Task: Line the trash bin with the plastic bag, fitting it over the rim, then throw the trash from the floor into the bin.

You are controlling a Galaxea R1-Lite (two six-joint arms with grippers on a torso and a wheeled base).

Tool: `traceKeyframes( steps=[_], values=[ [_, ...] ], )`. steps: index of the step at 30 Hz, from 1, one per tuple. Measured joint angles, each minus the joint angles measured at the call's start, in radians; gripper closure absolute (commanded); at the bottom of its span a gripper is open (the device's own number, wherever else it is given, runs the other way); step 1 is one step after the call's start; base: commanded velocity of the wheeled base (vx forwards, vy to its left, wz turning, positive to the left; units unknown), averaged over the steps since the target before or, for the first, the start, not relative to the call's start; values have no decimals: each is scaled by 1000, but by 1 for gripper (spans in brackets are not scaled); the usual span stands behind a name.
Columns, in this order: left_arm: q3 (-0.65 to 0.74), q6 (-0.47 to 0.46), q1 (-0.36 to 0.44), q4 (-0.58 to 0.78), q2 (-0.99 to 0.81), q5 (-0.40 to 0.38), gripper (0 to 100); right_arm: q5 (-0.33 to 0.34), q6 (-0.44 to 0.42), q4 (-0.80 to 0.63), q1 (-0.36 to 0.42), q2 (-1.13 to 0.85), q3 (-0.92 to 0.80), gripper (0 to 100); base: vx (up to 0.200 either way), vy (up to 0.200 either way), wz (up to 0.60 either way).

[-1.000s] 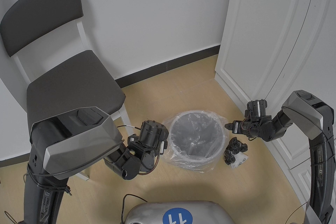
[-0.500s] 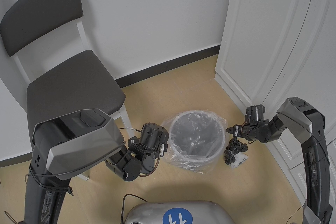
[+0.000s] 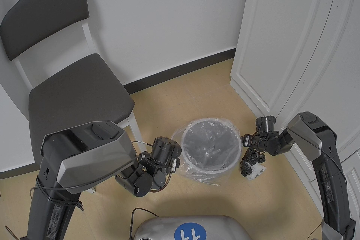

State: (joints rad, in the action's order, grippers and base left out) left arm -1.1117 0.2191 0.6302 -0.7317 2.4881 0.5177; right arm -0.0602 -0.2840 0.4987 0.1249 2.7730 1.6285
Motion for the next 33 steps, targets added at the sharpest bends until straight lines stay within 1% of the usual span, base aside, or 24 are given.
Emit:
traceKeyframes(
  steps=[7, 12, 18, 26, 29, 33],
  values=[
    [-24, 4, 2, 8, 27, -54, 0, -2, 0, 1, 2, 16, 7, 0, 0, 0, 0],
    [-98, 0, -3, 45, 72, -69, 0, -2, 1, 5, 2, 19, 7, 0, 0, 0, 0],
    [-241, -7, -19, 195, 114, -91, 0, -4, 2, 10, 2, 19, 2, 0, 0, 0, 0],
    [-535, -38, -72, 460, 178, -118, 0, -3, 1, 15, 2, 13, -12, 0, 0, 0, 0],
    [-603, -77, -97, 512, 203, -146, 0, -3, 0, 16, 2, 10, -16, 0, 0, 0, 0],
    [-654, -132, -120, 523, 228, -174, 0, -3, 1, 17, 2, 5, -24, 0, 0, 0, 0]
  ],
)
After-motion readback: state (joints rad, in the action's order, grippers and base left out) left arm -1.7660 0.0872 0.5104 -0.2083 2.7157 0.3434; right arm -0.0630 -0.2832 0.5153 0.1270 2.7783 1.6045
